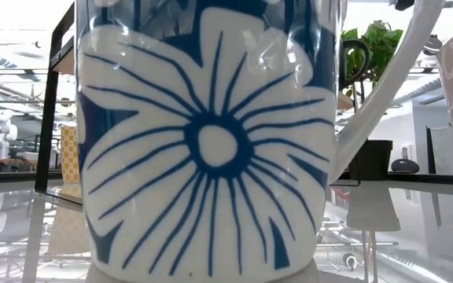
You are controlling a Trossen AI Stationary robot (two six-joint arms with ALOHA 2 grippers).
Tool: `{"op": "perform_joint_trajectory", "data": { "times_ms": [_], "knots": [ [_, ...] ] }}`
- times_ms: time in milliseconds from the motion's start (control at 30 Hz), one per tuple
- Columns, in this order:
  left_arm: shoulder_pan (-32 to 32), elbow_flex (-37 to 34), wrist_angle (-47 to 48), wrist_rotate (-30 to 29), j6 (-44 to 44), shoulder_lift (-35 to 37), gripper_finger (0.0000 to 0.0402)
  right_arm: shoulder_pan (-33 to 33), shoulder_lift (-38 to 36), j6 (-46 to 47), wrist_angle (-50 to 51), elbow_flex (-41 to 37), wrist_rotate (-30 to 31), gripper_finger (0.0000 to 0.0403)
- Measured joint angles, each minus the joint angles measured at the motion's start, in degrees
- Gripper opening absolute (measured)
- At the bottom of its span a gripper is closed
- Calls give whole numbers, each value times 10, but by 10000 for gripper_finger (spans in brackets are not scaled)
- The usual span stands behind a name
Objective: Place coffee mugs
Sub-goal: Put the pink mug on top of the shelf
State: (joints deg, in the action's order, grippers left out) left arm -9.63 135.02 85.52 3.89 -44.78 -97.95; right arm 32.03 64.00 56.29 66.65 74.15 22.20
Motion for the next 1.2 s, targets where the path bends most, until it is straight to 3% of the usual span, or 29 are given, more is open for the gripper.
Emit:
{"op": "perform_joint_trajectory", "data": {
  "times_ms": [600, 1200],
  "knots": [
    [2, 0, 44, -40, 83, -107, 21, 0, -58, 16, 48, 0, 1, 203],
    [37, -6, 31, -100, 86, -165, 36, 0, -66, 26, 65, 0, 6, 203]
  ]
}}
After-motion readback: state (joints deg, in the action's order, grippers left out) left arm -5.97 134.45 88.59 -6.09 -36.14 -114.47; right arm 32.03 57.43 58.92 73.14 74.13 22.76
